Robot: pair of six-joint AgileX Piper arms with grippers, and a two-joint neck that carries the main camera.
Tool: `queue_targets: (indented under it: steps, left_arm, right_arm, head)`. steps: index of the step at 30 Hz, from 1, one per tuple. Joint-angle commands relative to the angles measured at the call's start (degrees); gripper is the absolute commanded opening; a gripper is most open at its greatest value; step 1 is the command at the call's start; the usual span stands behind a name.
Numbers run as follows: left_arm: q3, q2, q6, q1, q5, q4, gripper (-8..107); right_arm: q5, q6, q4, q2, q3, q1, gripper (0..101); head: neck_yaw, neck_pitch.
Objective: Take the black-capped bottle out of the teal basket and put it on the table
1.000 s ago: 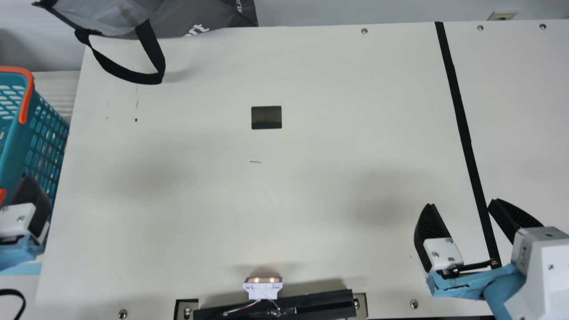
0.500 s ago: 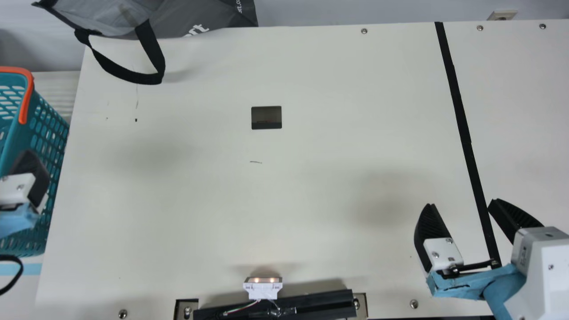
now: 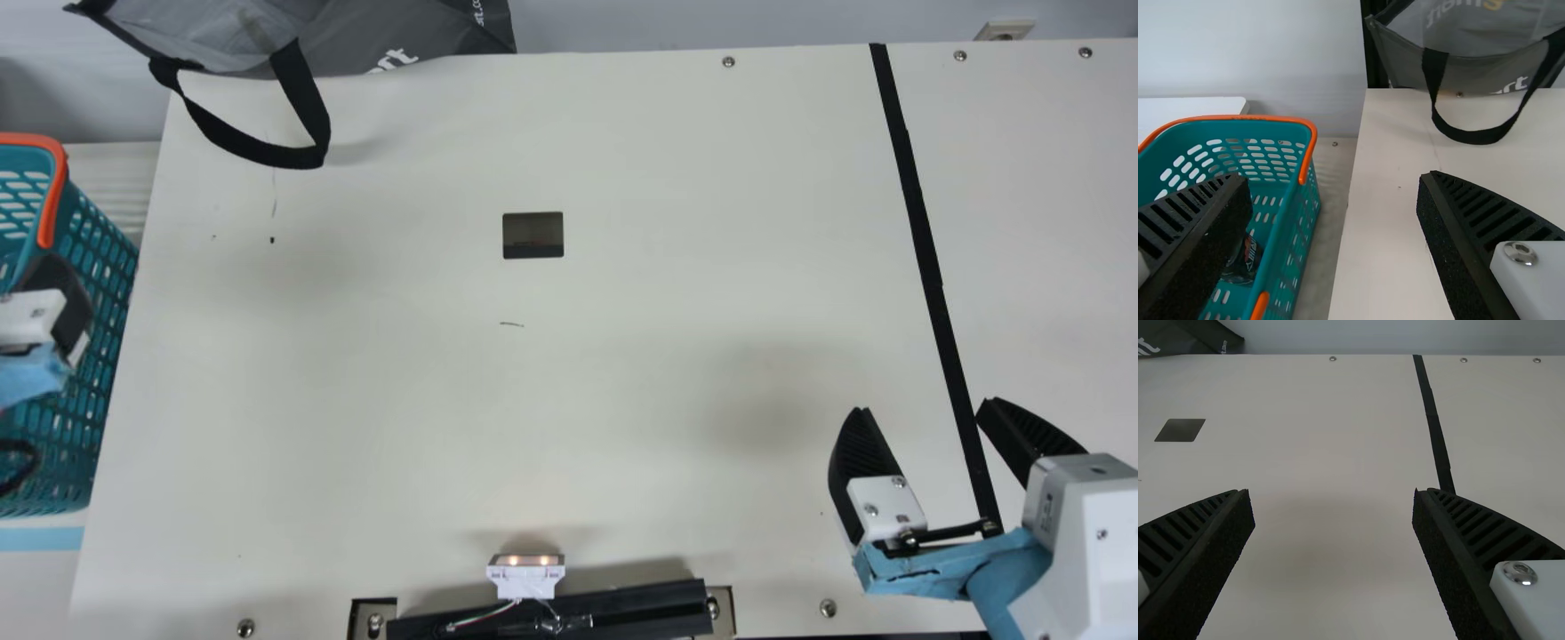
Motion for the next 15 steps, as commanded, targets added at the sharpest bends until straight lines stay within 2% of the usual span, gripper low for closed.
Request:
queue_targets:
  steps: [1,15]
  left_arm:
    - [-0.4,0.9,0.6,1.5,-0.7,-0.3,107]
    - [-1.7,4.7,2.6,9.8,-4.5,-3.4,107]
  right_arm:
    - [0.0,0.0,0.0,0.0,0.0,0.0,91]
    - [0.0,0.0,0.0,0.0,0.0,0.0,91]
  head:
    - [0.5,-0.2]
    - [0.5,-0.2]
